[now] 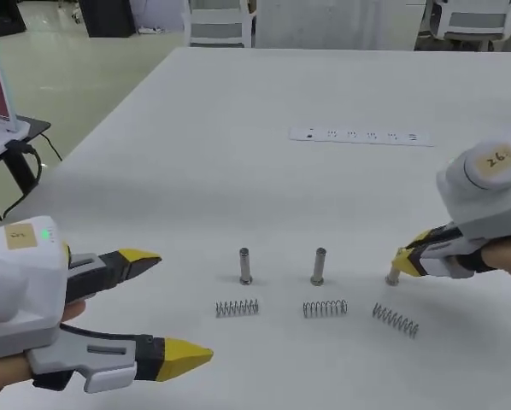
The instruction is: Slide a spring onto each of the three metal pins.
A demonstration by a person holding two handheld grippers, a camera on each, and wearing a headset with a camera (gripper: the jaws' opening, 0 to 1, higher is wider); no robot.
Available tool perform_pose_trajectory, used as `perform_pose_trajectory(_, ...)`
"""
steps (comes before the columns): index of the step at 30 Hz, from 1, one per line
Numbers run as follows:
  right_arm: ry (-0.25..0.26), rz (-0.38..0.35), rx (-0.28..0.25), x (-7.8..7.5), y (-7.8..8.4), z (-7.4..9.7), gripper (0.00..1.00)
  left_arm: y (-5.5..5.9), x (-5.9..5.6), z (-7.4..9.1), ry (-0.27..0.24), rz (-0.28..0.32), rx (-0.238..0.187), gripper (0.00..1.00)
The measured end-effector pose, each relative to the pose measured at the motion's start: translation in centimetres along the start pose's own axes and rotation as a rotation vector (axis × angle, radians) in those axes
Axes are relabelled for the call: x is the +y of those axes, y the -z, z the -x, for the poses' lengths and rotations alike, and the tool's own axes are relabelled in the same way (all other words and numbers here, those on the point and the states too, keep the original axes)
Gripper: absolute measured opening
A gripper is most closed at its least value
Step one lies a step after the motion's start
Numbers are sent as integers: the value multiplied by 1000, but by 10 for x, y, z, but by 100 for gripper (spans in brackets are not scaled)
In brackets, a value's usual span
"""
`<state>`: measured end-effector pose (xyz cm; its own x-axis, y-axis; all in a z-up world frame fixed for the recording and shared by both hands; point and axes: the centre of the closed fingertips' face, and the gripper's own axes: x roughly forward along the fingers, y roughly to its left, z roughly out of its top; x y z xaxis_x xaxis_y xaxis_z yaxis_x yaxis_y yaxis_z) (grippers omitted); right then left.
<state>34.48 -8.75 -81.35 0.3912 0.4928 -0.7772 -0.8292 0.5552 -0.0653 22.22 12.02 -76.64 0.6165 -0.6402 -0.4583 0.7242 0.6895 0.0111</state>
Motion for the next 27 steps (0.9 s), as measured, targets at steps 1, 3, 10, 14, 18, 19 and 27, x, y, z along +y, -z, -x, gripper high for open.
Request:
perform_pose_trajectory(1,1,0,-2,0,0,0,10,0,0,0,0,0,0,75)
perform_pose_trajectory(3,0,1,-2,0,0,0,11,-1,0,0,-1,-2,-1,75)
perform_pose_trajectory(10,13,9,-15,-3,1,3,21,-2,0,1,-1,-5,-2,75)
perform_pose_trajectory(14,14,8,-23,-3,2,5,24,-3,-1,1,1,-6,-2,75)
perform_pose_trajectory(18,14,6,-29,-4,2,7,24,-3,-1,1,1,-7,-3,75)
perform_pose_trajectory(19,14,6,-29,-4,3,8,24,-3,0,1,2,-8,-3,75)
perform_pose_trajectory(27,10,14,-28,1,9,15,25,-4,0,1,3,-11,-5,75)
